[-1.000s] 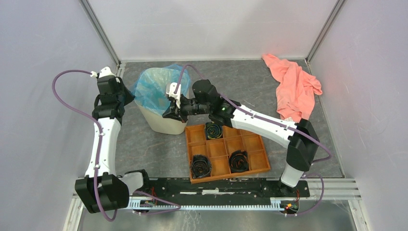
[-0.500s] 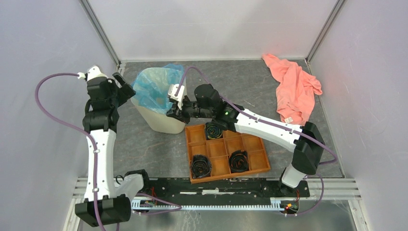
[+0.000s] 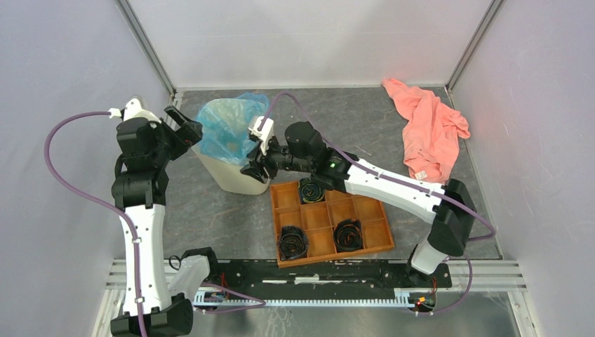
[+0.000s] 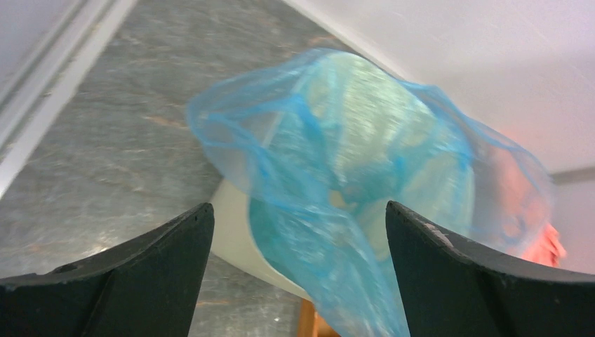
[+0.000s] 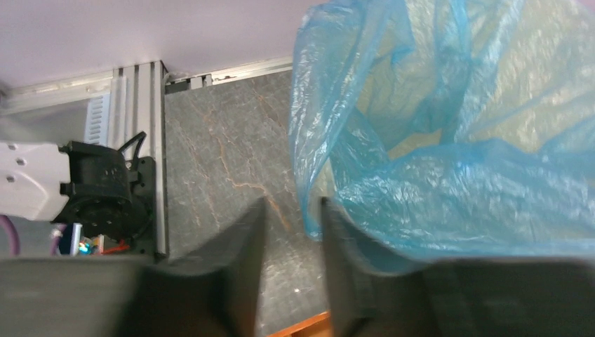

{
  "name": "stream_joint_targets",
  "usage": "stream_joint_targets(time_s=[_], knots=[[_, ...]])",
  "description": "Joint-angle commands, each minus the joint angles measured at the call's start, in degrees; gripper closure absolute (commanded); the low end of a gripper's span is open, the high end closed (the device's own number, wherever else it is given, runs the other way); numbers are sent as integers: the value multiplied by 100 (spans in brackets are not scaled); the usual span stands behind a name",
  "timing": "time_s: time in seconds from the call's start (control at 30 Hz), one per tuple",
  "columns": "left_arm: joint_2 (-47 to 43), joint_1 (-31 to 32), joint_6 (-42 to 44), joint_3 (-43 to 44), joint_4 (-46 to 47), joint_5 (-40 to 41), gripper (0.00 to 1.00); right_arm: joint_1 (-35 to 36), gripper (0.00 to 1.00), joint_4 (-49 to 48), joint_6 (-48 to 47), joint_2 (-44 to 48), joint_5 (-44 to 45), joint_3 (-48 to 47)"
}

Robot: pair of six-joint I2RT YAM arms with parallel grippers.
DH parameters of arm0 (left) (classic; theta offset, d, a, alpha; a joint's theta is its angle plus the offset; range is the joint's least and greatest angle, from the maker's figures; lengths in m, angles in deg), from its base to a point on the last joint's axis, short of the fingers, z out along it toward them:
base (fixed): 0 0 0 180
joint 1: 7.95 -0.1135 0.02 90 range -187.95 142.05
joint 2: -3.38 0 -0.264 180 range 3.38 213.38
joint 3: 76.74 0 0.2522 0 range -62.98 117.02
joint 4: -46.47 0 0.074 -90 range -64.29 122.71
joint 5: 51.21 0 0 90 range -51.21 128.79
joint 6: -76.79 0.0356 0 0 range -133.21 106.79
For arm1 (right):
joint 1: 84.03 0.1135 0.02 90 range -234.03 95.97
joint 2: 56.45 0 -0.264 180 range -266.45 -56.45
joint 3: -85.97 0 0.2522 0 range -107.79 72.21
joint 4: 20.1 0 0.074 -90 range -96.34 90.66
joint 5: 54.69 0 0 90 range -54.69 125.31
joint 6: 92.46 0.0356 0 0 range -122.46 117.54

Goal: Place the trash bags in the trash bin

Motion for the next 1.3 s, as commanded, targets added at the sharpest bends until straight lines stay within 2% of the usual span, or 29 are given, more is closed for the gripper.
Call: stream_joint_targets(time_s=[0.0,0.1,0.17,0.23,0.33,0.47,0.63,0.7,0.9,1.03,1.1,1.17,1.27], knots=[[-60,14,343,94,360,-1047,0,-38,21,-36,1033,897,2135,191],[2,29,500,59,477,-1221,0,-146,16,-340,1749,1168,3095,521],[146,58,547,97,405,-1241,0,-199,16,-542,2168,1183,3422,588],[236,75,566,127,321,-1200,0,-226,17,-417,2543,1029,3749,324],[269,102,635,136,215,-1014,8,-234,16,28,2921,576,4263,-404],[189,220,799,133,148,-589,22,-241,16,523,3105,58,4380,-1132],[317,455,1003,165,37,-385,26,-259,18,574,3174,-361,4353,-1493],[408,505,1056,188,-34,-382,29,-260,25,651,3149,-507,4315,-1637],[292,554,1126,183,-95,-226,63,-259,62,662,2969,-509,4439,-1529],[60,554,1067,207,-150,-84,86,-259,74,350,2710,-193,4201,-1109],[-39,554,1018,202,-203,-23,97,-256,84,304,2647,-31,4075,-915],[-163,554,917,164,-222,-7,98,-259,93,278,2616,106,4075,-730],[-411,554,709,7,-219,-110,98,-270,99,168,2534,276,4080,-475]])
